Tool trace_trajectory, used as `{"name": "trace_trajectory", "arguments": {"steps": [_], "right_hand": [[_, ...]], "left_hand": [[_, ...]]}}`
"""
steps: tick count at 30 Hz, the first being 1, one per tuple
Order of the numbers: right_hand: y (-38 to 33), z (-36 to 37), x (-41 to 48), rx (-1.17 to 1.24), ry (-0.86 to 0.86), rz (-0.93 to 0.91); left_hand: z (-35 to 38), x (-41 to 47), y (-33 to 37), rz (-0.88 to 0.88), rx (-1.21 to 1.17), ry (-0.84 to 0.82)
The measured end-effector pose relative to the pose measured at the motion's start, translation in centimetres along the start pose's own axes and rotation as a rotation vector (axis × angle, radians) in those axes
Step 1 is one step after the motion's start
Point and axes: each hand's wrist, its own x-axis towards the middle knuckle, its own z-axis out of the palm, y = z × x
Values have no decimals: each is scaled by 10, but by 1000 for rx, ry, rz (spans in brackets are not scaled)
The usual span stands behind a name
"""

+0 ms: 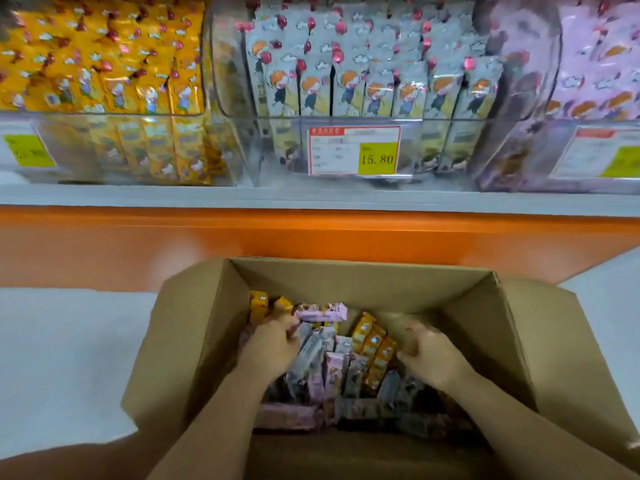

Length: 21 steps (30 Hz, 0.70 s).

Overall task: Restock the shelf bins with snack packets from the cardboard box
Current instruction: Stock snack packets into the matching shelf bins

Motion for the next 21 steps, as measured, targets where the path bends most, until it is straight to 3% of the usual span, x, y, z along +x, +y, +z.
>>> {"name": "trace_trajectory", "arguments": {"steps": [4,12,21], "right_hand": [[23,19,12,-32,-124,96],[31,41,22,-65,-334,93],[19,23,17,115,-161,4]], "left_hand": [[28,9,-2,34,13,-90],[57,16,5,51,217,-220],[43,20,8,60,211,-132]]}}
